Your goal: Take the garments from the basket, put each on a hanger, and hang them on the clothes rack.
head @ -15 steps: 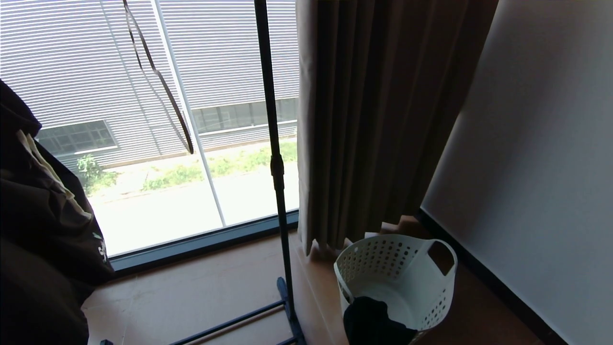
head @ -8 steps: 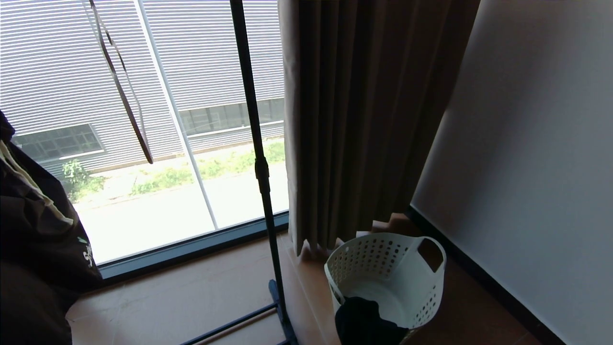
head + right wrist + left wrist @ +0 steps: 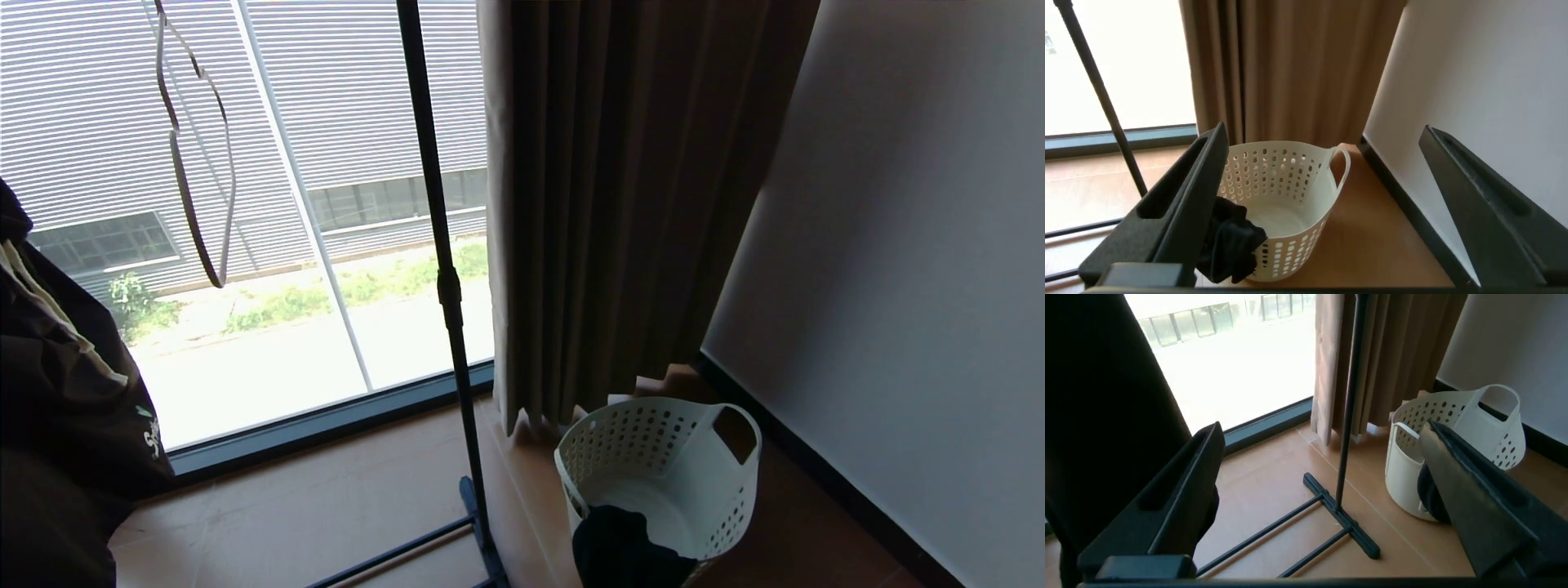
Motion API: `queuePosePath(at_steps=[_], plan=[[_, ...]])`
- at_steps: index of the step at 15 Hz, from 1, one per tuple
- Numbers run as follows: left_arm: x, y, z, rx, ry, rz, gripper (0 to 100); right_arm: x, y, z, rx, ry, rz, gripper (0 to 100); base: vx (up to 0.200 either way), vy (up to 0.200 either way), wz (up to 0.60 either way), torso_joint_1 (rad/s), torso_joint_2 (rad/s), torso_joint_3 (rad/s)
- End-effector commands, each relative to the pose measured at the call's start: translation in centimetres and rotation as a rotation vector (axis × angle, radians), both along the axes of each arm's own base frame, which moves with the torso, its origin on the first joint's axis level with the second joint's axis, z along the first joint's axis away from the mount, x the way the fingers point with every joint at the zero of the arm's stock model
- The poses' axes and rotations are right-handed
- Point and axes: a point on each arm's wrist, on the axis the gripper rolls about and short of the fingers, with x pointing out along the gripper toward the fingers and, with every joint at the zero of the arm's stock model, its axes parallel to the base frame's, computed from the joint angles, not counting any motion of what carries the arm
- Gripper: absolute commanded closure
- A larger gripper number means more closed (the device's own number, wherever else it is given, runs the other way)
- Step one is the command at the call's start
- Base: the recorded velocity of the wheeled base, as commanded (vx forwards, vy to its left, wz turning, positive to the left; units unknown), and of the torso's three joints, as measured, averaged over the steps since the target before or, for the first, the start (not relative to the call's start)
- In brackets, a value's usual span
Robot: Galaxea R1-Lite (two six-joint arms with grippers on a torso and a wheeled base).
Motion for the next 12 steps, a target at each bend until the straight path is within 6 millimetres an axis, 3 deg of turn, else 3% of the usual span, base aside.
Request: queuePosePath(at_steps=[1,7,12], plan=[[0.01,0.00,-0.01,0.000,0.002,-0.001,0,0.00,0.00,-0.01,-0.001,0.000,0.001,0,0.000,0.000,0.00,-0.007,0.14,0.129],[0.01,0.00,-0.01,0.000,0.002,-0.001,0,0.00,0.00,-0.01,-0.001,0.000,0.001,0,0.000,0.000,0.00,-0.020,0.35,0.330],[0.01,0.00,-0.01,0.000,0.002,-0.001,0,0.00,0.00,-0.01,-0.001,0.000,0.001,0,0.000,0.000,0.00,0.000,0.07,-0.002]])
